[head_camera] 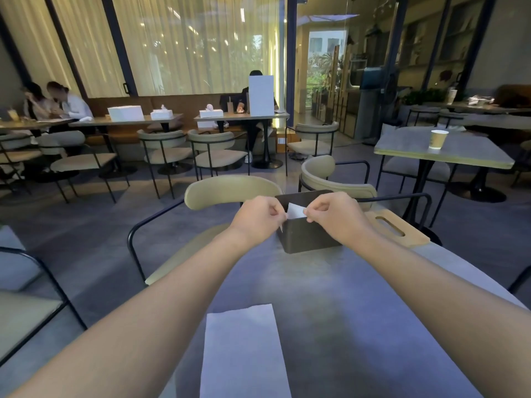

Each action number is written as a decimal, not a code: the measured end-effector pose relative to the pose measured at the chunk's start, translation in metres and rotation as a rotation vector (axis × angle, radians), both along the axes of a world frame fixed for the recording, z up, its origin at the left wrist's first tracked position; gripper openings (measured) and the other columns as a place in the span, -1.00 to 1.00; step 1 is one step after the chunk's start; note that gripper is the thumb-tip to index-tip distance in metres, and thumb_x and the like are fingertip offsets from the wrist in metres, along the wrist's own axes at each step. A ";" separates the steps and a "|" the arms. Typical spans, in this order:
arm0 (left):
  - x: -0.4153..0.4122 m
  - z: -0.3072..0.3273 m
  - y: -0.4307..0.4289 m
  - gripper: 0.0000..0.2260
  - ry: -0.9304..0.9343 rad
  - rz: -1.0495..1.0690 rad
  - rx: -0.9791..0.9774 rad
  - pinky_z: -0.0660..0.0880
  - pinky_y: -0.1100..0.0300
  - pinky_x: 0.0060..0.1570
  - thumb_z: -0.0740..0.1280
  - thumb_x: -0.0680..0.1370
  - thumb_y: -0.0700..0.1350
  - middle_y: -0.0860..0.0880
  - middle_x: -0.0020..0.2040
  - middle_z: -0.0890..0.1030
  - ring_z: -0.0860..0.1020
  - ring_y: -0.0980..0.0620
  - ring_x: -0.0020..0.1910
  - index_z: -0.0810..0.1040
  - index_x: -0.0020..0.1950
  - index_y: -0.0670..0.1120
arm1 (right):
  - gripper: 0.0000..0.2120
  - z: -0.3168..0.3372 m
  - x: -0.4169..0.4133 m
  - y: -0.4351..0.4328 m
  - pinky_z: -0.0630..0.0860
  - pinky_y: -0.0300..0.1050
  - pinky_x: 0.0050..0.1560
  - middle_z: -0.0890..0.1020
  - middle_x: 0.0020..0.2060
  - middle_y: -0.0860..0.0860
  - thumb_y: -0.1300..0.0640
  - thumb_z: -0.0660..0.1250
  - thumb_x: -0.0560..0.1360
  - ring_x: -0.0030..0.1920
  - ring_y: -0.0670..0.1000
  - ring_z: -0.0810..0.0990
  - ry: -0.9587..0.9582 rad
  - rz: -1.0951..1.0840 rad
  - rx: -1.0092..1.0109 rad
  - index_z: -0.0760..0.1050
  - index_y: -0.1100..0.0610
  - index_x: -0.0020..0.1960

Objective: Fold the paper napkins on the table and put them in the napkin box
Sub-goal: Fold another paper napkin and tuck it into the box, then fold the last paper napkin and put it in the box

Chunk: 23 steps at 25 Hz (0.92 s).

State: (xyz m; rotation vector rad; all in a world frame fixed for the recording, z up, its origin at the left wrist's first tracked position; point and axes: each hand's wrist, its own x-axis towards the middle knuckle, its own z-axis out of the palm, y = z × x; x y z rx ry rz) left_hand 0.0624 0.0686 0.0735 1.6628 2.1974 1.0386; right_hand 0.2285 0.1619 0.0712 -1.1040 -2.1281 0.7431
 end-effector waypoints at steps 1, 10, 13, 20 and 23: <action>0.001 -0.001 -0.012 -0.87 0.018 -0.012 -0.023 0.55 0.16 0.01 0.37 0.58 -0.12 0.00 -0.12 0.73 0.66 0.02 -0.03 0.70 -0.08 -0.12 | -0.82 -0.002 -0.001 -0.013 0.53 -0.12 -0.15 0.78 -0.20 -0.05 0.07 0.44 0.54 -0.09 -0.04 0.67 -0.006 0.023 -0.013 0.75 0.06 -0.20; 0.000 -0.036 -0.127 -0.88 0.119 0.024 -0.157 0.55 0.22 -0.01 0.40 0.56 -0.14 0.00 -0.04 0.75 0.64 0.05 -0.03 0.75 -0.04 -0.08 | -0.90 -0.044 0.002 -0.124 0.59 -0.13 -0.07 0.77 -0.23 -0.03 0.13 0.51 0.49 -0.06 0.02 0.74 -0.072 0.188 -0.090 0.77 0.12 -0.17; 0.005 -0.051 -0.153 -0.83 0.144 0.004 -0.182 0.44 0.50 -0.25 0.34 0.56 -0.20 0.01 -0.05 0.75 0.58 0.10 -0.12 0.75 -0.05 -0.10 | -0.89 -0.060 0.001 -0.145 0.63 0.00 0.05 0.80 -0.16 0.08 0.16 0.49 0.48 0.01 0.11 0.74 -0.112 0.211 -0.104 0.75 0.19 -0.17; 0.006 -0.080 -0.169 -0.82 0.181 -0.006 -0.217 0.38 0.30 -0.04 0.40 0.56 -0.06 0.02 0.07 0.69 0.59 0.03 0.04 0.72 0.10 -0.05 | -0.87 -0.095 -0.006 -0.159 0.66 0.10 -0.05 0.75 -0.21 0.14 0.15 0.39 0.38 -0.20 0.12 0.66 -0.220 0.207 -0.035 0.69 0.09 -0.30; 0.008 -0.093 -0.170 -0.88 0.138 0.015 -0.172 0.40 0.28 -0.08 0.38 0.54 -0.09 0.12 -0.12 0.63 0.55 0.10 -0.10 0.72 -0.01 -0.03 | -0.81 -0.106 -0.007 -0.159 0.67 0.10 -0.07 0.72 -0.27 0.02 0.17 0.39 0.40 -0.13 0.12 0.69 -0.210 0.191 0.014 0.63 -0.01 -0.37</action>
